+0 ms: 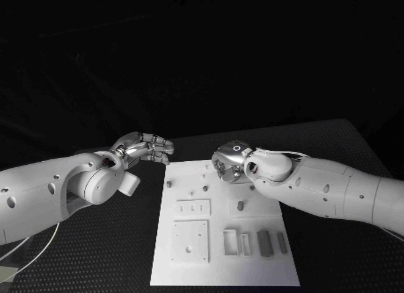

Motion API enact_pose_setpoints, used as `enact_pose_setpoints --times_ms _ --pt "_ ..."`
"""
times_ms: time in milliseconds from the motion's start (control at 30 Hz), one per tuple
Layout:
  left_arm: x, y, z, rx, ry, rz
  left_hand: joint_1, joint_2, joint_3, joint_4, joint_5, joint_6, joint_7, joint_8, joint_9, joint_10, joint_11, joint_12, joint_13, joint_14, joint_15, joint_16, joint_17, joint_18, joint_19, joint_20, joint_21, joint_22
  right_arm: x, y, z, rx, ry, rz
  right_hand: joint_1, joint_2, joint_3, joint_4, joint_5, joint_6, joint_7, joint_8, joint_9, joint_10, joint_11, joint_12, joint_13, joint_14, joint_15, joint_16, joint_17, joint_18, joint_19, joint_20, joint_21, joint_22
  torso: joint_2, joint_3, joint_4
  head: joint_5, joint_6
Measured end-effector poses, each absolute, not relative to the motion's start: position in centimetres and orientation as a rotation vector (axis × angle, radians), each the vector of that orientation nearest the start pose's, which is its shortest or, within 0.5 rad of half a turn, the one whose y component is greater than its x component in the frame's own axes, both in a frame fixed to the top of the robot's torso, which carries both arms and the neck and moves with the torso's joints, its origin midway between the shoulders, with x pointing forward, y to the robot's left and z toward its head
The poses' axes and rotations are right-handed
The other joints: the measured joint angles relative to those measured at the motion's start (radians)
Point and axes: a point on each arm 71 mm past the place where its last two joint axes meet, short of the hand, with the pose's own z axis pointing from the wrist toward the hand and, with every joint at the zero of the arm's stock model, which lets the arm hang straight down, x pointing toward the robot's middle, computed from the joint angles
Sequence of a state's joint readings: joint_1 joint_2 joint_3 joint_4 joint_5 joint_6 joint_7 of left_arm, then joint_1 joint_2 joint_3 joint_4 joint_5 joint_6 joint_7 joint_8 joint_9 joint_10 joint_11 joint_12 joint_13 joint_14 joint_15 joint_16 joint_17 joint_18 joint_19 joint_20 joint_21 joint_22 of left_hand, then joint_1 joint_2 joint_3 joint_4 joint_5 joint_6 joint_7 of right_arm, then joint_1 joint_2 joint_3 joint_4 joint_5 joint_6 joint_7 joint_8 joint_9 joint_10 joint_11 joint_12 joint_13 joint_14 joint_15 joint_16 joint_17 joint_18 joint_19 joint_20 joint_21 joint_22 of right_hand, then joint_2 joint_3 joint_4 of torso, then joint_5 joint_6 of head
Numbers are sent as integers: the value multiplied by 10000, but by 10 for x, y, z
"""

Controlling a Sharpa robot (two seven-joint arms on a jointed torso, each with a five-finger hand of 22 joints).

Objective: Assemble the parts on the task board

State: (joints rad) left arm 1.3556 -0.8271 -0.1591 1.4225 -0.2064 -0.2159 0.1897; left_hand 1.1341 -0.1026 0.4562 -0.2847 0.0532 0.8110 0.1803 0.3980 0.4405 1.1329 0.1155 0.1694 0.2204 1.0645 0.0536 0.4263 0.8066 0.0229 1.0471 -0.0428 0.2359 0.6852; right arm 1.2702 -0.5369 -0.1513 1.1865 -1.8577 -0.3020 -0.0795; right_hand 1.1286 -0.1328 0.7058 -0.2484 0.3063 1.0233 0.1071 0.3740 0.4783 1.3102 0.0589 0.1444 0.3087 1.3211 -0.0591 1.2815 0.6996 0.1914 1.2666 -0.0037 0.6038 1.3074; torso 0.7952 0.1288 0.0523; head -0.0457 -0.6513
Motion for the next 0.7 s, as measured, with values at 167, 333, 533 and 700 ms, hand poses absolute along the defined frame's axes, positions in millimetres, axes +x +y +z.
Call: enact_pose_setpoints --times_ms 167,333,533,700 --pt "517 226 -160 -8812 16676 -13310 0 0 0 0 0 0 0 0 -1 0 0 0 0 0 0 0 -1 -1 0 0 0 9 537 -115 -196 -6411 14809 4103 0 0 0 0 -1 34 -34 -1 -2 0 0 0 0 -1 1 36 -7 -1 15 16 37 0 7 -5 0 40 43" --pt "518 226 -160 -8809 16674 -13314 0 0 0 0 0 0 0 0 8 0 0 0 -1 0 0 0 -1 -1 0 0 0 8 541 -102 -194 -6367 14570 4160 0 0 0 0 -3 34 -35 35 -2 0 0 1 0 -1 1 35 -7 -1 15 18 37 0 14 -15 0 70 63" --pt "518 222 -160 -8757 16713 -13386 0 0 0 0 0 0 0 0 7 0 0 0 10 0 0 0 -2 -2 0 0 0 8 548 -94 -194 -6316 14442 4069 0 0 0 0 -5 33 -35 36 -5 0 0 1 0 -3 3 35 -7 -1 14 20 37 0 35 -32 0 96 74" --pt "519 221 -160 -8751 16708 -13385 0 0 0 0 0 0 0 -37 7 0 0 0 9 0 0 0 3 -2 0 0 0 7 552 -89 -194 -6285 14384 4006 0 0 0 0 -27 32 -34 37 -10 0 0 2 0 0 0 55 -18 -1 15 20 93 0 36 -28 0 145 82"
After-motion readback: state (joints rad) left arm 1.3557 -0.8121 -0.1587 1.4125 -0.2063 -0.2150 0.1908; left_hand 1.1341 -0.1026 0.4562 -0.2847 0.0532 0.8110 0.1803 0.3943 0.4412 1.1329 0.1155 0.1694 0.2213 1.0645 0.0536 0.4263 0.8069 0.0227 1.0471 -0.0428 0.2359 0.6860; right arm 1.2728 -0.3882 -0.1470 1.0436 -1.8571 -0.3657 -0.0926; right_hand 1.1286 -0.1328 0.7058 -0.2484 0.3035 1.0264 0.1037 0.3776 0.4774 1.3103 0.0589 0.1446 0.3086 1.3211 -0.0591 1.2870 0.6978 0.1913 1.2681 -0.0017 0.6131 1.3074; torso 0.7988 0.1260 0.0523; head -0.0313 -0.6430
